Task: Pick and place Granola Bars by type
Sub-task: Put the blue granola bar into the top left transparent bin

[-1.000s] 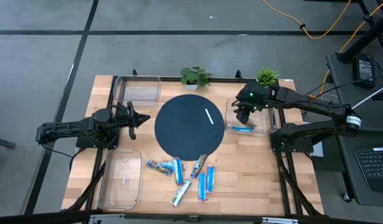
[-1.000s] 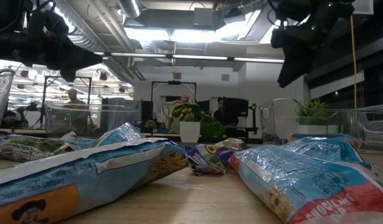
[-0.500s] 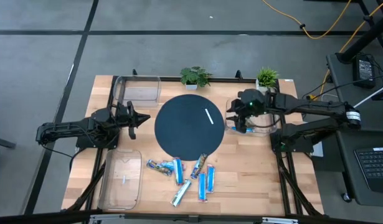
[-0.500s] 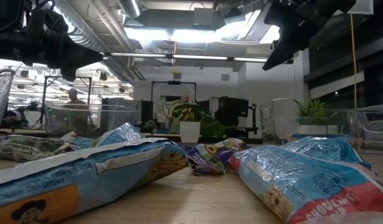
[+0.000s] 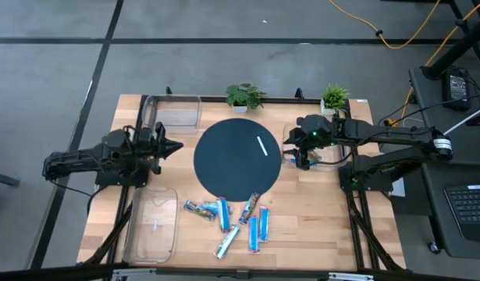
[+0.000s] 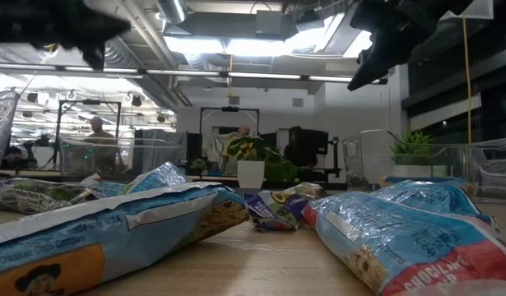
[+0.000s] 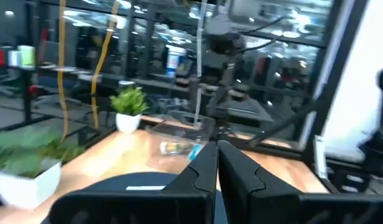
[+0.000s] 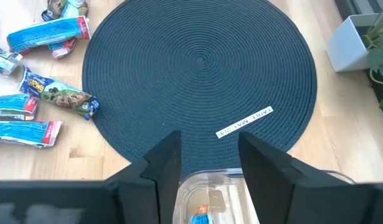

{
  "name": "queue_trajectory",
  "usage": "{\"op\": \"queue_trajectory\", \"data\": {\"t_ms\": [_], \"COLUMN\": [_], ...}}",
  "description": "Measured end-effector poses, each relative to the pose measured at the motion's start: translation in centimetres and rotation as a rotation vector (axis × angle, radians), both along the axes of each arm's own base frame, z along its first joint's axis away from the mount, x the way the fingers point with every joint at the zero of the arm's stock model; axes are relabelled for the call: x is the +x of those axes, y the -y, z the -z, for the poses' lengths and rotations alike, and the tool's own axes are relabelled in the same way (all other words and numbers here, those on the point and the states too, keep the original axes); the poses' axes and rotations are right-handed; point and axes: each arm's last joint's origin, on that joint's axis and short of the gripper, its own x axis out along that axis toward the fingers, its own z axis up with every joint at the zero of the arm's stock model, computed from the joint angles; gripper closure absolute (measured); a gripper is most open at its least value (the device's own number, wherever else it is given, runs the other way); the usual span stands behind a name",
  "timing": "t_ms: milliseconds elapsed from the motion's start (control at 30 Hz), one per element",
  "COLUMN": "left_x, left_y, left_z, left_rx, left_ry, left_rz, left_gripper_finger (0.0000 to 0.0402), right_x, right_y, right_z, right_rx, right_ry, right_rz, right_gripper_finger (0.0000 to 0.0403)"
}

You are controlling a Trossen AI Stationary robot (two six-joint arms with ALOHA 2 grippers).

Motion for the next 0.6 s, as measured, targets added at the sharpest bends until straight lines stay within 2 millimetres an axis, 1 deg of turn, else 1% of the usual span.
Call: {"op": "queue_trajectory", "data": {"t_ms": [133,267,467,600], "left_x": [-0.2,0.2,2.5,4.7], "left_y": [0.1,0.2,0.2,0.1], "left_z": [-4.2,-8.8,-15.0,-17.8], "left_rx": [0.029,0.034,-0.018,-0.099], "left_ry": [-0.054,-0.13,-0.221,-0.267], "left_rz": [0.03,0.077,0.191,0.282], "left_gripper_finger": [0.0395,0.0396,0.0396,0.0396], "right_x": [0.0,0.1,0.3,0.3], "right_y": [0.0,0.0,0.1,0.1], "right_z": [0.0,-0.1,-0.3,-0.3], "right_rx": [-0.008,-0.011,-0.015,-0.014], "right_ry": [0.0,0.015,0.047,0.045], "right_rz": [-0.008,-0.008,-0.006,-0.005], "right_gripper_finger": [0.024,0.024,0.024,0.024]}}
